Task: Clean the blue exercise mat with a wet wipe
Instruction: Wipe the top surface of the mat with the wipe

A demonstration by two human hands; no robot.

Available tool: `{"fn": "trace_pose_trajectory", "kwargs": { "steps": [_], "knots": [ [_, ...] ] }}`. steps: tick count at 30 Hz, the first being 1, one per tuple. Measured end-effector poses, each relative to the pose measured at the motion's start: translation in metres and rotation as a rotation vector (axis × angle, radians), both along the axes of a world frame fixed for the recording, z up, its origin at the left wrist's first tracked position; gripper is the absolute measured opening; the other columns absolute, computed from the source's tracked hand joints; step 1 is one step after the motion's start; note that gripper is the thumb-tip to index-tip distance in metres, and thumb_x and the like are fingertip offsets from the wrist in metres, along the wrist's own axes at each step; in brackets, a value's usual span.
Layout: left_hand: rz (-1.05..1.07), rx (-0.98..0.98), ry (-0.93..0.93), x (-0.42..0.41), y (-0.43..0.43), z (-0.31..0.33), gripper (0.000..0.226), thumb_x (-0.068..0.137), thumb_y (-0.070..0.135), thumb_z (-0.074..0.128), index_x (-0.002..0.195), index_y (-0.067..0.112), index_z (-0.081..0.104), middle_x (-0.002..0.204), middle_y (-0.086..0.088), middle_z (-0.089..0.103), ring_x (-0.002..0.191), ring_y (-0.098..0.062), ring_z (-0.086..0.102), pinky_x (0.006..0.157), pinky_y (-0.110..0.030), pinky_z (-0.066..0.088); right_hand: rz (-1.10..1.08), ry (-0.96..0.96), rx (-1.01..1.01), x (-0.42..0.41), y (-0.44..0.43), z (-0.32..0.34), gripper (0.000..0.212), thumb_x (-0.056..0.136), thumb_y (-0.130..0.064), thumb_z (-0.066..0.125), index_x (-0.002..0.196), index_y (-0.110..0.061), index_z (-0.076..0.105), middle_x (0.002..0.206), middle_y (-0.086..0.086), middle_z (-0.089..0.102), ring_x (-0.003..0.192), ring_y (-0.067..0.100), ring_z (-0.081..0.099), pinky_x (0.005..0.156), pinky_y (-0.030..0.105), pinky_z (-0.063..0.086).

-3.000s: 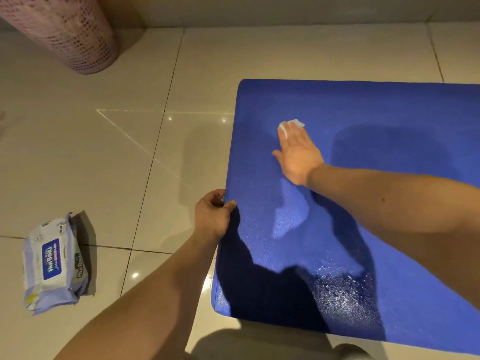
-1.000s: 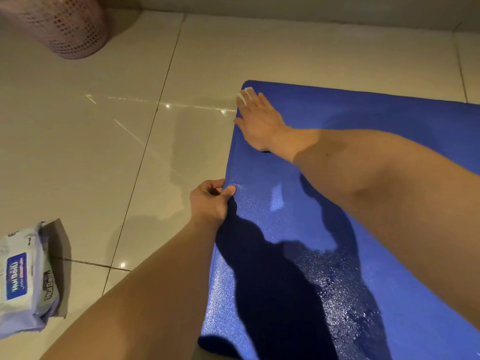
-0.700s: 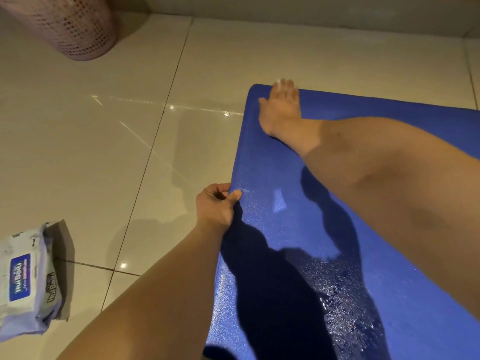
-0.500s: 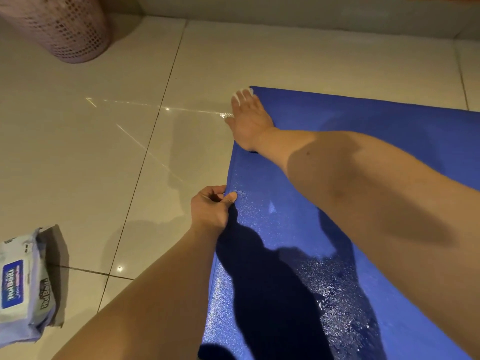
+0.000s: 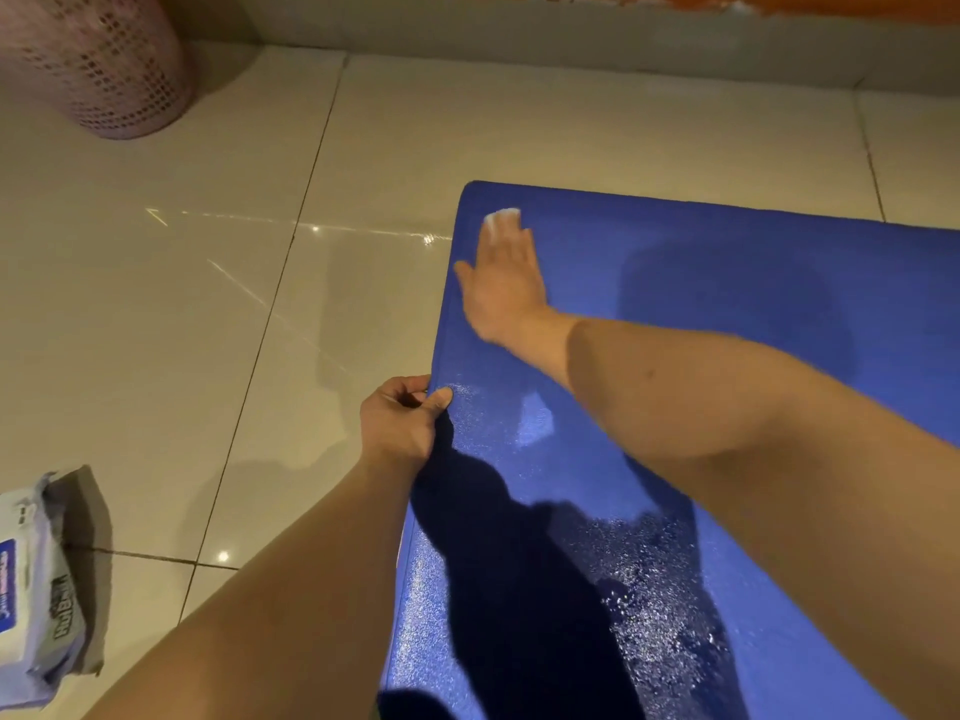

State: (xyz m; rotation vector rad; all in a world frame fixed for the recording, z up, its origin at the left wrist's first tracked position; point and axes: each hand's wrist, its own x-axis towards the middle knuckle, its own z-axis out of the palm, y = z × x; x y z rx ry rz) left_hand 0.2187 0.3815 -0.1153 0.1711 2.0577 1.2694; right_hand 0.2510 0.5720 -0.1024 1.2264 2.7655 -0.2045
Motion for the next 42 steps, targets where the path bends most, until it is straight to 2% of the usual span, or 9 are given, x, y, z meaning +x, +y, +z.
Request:
{"fn": "trace_pose_trajectory", "kwargs": {
  "steps": [5, 13, 16, 23, 26, 31, 33, 37, 42],
  "knots": [
    [-0.008, -0.001, -0.003, 0.0, 0.0, 0.002, 0.016, 0.083, 0.01, 0.08, 0.085, 0.017, 0.066, 0.071, 0.004, 0.06, 0.051, 0.006, 0.056, 0.059, -0.009, 0.048, 0.199, 0.018, -0.014, 0.026, -0.01, -0.003, 0.069, 0.11, -0.043, 0.022, 0.159, 0.001, 0.001, 0.169, 0.015, -0.002, 0.156, 0.029, -0.006, 0.127, 0.043, 0.0],
    [-0.022, -0.01, 0.007, 0.0, -0.001, 0.003, 0.015, 0.084, 0.011, 0.08, 0.094, 0.008, 0.069, 0.075, -0.001, 0.062, 0.06, -0.004, 0.058, 0.064, -0.015, 0.051, -0.188, -0.004, -0.031, 0.076, 0.042, 0.0, 0.071, 0.108, -0.044, 0.022, 0.157, 0.006, 0.009, 0.165, 0.02, 0.008, 0.154, 0.035, 0.0, 0.126, 0.047, 0.007],
    [-0.02, -0.005, 0.016, 0.001, 0.0, 0.004, 0.014, 0.084, 0.009, 0.079, 0.09, 0.01, 0.067, 0.072, 0.002, 0.06, 0.051, 0.006, 0.055, 0.058, -0.008, 0.047, -0.031, 0.046, 0.076, 0.057, -0.015, -0.001, 0.069, 0.107, -0.043, 0.031, 0.15, 0.01, 0.028, 0.155, 0.026, 0.025, 0.146, 0.042, 0.018, 0.119, 0.05, 0.025],
    [-0.03, -0.045, 0.021, -0.001, 0.001, 0.006, 0.021, 0.084, 0.014, 0.08, 0.1, 0.012, 0.067, 0.077, 0.002, 0.06, 0.065, -0.007, 0.055, 0.067, -0.012, 0.046, 0.319, 0.049, 0.073, 0.084, -0.05, -0.007, 0.069, 0.108, -0.042, 0.024, 0.159, 0.002, 0.011, 0.168, 0.017, 0.008, 0.156, 0.032, 0.002, 0.126, 0.045, 0.01],
    [-0.021, -0.045, 0.007, 0.001, 0.0, 0.007, 0.019, 0.084, 0.015, 0.08, 0.098, 0.012, 0.068, 0.075, 0.002, 0.06, 0.066, -0.008, 0.056, 0.069, -0.014, 0.046, 0.064, 0.009, 0.071, 0.105, 0.008, 0.001, 0.066, 0.106, -0.042, 0.036, 0.157, -0.002, 0.02, 0.163, 0.011, 0.018, 0.148, 0.03, 0.017, 0.123, 0.042, 0.019],
    [-0.02, -0.036, -0.002, 0.001, -0.001, 0.009, 0.016, 0.083, 0.015, 0.081, 0.092, 0.016, 0.068, 0.075, 0.002, 0.06, 0.067, -0.01, 0.056, 0.077, -0.024, 0.048, -0.19, 0.027, -0.046, 0.103, 0.022, -0.009, 0.074, 0.107, -0.045, 0.027, 0.158, 0.004, 0.004, 0.166, 0.018, 0.003, 0.155, 0.033, -0.004, 0.126, 0.045, 0.006],
    [-0.018, -0.033, 0.002, 0.002, -0.001, 0.01, 0.016, 0.084, 0.014, 0.08, 0.091, 0.017, 0.066, 0.075, 0.002, 0.06, 0.066, -0.01, 0.055, 0.077, -0.025, 0.047, -0.117, 0.074, 0.057, 0.088, -0.018, -0.014, 0.075, 0.106, -0.045, 0.035, 0.155, 0.008, 0.016, 0.162, 0.02, 0.015, 0.153, 0.037, 0.005, 0.124, 0.047, 0.017],
    [-0.024, -0.045, 0.002, 0.003, 0.0, 0.012, 0.021, 0.084, 0.016, 0.081, 0.1, 0.013, 0.067, 0.08, 0.0, 0.061, 0.069, -0.013, 0.057, 0.081, -0.032, 0.052, 0.201, 0.124, -0.073, 0.09, -0.085, -0.008, 0.072, 0.108, -0.041, 0.031, 0.158, 0.004, 0.006, 0.168, 0.018, -0.003, 0.155, 0.034, -0.01, 0.126, 0.047, 0.001],
    [-0.027, -0.045, 0.009, 0.003, -0.001, 0.012, 0.015, 0.084, 0.016, 0.08, 0.087, 0.019, 0.066, 0.077, 0.001, 0.061, 0.069, -0.012, 0.057, 0.081, -0.031, 0.052, 0.222, -0.052, 0.163, 0.1, -0.019, -0.006, 0.068, 0.108, -0.043, 0.026, 0.158, 0.001, 0.013, 0.166, 0.018, 0.011, 0.155, 0.034, 0.006, 0.125, 0.046, 0.013]
  ]
}}
